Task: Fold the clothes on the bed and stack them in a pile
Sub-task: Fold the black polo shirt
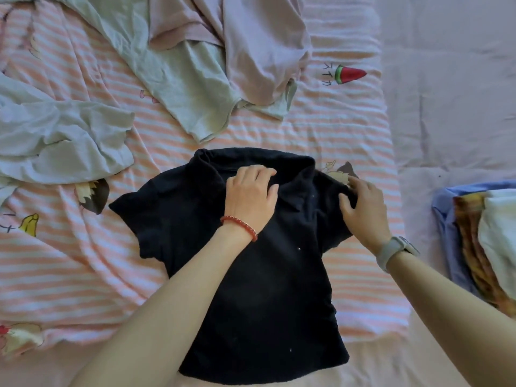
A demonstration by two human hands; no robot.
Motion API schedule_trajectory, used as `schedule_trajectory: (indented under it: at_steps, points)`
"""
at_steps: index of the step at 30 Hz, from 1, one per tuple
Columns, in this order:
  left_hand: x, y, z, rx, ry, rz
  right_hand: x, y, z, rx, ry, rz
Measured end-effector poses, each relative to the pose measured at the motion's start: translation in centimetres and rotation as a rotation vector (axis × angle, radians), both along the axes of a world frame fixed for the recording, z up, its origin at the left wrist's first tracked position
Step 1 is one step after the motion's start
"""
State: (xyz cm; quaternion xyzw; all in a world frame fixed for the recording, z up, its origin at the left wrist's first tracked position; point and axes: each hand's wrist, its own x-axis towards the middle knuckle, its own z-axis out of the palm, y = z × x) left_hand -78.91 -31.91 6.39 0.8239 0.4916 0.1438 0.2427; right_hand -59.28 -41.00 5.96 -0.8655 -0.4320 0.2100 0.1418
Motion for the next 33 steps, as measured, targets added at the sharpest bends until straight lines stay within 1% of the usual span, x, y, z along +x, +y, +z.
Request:
schedule_trajectory:
  at_steps: [2, 5, 7, 9, 11, 14, 16, 19, 22, 24, 26, 28, 30, 31, 33]
  points:
    - [2.4, 1.5, -0.5, 0.009, 0.099, -0.027, 1.1, -0.9, -0.5, -0.05, 0.023, -0.011]
    - [5.2, 3.4, -1.7, -0.02, 0.265, -0.079, 2.0, -0.8, -1.0, -0.067, 0.101, -0.06]
    - [6.3, 3.9, -2.4, -0.018, 0.324, -0.145, 2.2, -0.7, -1.3, -0.083, 0.127, -0.069]
    - [7.0, 4.0, -2.7, 0.038, 0.282, -0.181, 2.3, -0.9, -1.2, -0.048, 0.164, -0.101]
    - [7.3, 4.3, -2.8, 0.075, 0.186, -0.155, 2.7, -1.0, -0.9, 0.041, 0.208, -0.152]
    - [7.4, 5.3, -2.6, -0.003, 0.115, 0.02, 3.7, -1.0, -0.5, 0.187, 0.305, -0.251]
    - [7.4, 5.8, -2.9, -0.039, 0.154, 0.083, 4.4, -0.8, -0.5, 0.233, 0.335, -0.289]
    - [8.0, 5.6, -3.3, -0.031, 0.251, 0.081, 5.3, -0.4, -0.9, 0.23, 0.386, -0.324]
    - [8.6, 5.0, -3.7, 0.014, 0.319, 0.091, 5.4, -1.3, -0.9, 0.263, 0.594, -0.468]
    - [8.6, 4.7, -3.9, 0.04, 0.352, 0.101, 4.8, -2.8, -0.9, 0.278, 0.748, -0.522]
    - [8.5, 4.5, -3.9, 0.04, 0.38, 0.107, 3.9, -4.3, -0.9, 0.262, 0.885, -0.458]
    - [8.4, 4.3, -3.8, 0.029, 0.387, 0.111, 3.0, -5.1, -0.9, 0.231, 0.955, -0.318]
    - [8.3, 4.0, -3.3, 0.018, 0.377, 0.107, 2.6, -5.2, -0.7, 0.215, 0.944, -0.21]
    - [8.2, 3.7, -3.1, 0.022, 0.362, 0.107, 2.5, -5.2, -0.6, 0.211, 0.89, -0.185]
    - [8.0, 2.9, -2.3, 0.045, 0.291, 0.114, 2.2, -5.2, -0.3, 0.195, 0.667, -0.16]
